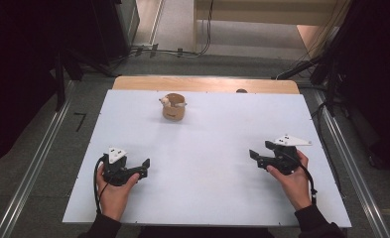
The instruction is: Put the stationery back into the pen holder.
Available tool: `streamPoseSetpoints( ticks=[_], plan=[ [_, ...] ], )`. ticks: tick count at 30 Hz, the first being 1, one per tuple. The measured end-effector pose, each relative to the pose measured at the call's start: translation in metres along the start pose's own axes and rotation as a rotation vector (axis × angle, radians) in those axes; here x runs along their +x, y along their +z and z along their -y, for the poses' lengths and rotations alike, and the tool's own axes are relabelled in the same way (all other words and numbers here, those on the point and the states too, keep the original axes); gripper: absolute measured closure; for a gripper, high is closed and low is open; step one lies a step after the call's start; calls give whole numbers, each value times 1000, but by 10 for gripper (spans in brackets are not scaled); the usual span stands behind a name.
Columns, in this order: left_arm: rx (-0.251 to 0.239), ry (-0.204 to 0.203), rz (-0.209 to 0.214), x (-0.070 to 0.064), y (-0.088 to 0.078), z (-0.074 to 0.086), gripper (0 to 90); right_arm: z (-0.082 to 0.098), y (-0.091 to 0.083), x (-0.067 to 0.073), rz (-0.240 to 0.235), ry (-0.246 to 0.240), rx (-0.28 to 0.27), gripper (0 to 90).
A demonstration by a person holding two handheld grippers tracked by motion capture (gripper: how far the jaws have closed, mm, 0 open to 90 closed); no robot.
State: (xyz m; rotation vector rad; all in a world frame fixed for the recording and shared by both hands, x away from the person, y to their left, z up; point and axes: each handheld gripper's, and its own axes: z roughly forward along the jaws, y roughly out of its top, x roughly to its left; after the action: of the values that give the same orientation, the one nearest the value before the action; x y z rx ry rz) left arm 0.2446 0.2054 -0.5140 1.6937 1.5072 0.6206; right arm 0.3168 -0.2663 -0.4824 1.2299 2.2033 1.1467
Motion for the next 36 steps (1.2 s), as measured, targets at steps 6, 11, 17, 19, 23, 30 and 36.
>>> streamPoseSetpoints(
  ticks=[6,11,17,19,23,30,36],
  plan=[
    [0,-1,-5,1,0,0,73,10,-14,-9,20,15,-4,240],
    [-3,-2,-8,1,0,0,73,19,-26,-18,40,20,-4,240],
    [-13,-14,-14,1,0,0,73,30,-37,-26,54,31,3,239],
    [-15,-17,-15,2,-1,0,73,34,-42,-28,55,35,1,239],
    [-21,-28,-12,4,-1,1,74,41,-47,-29,65,36,9,239],
    [-22,-27,-12,2,-1,1,74,51,-59,-34,85,32,19,235],
    [-11,-13,-4,-2,-1,1,89,60,-70,-41,99,41,16,235]
  ],
)
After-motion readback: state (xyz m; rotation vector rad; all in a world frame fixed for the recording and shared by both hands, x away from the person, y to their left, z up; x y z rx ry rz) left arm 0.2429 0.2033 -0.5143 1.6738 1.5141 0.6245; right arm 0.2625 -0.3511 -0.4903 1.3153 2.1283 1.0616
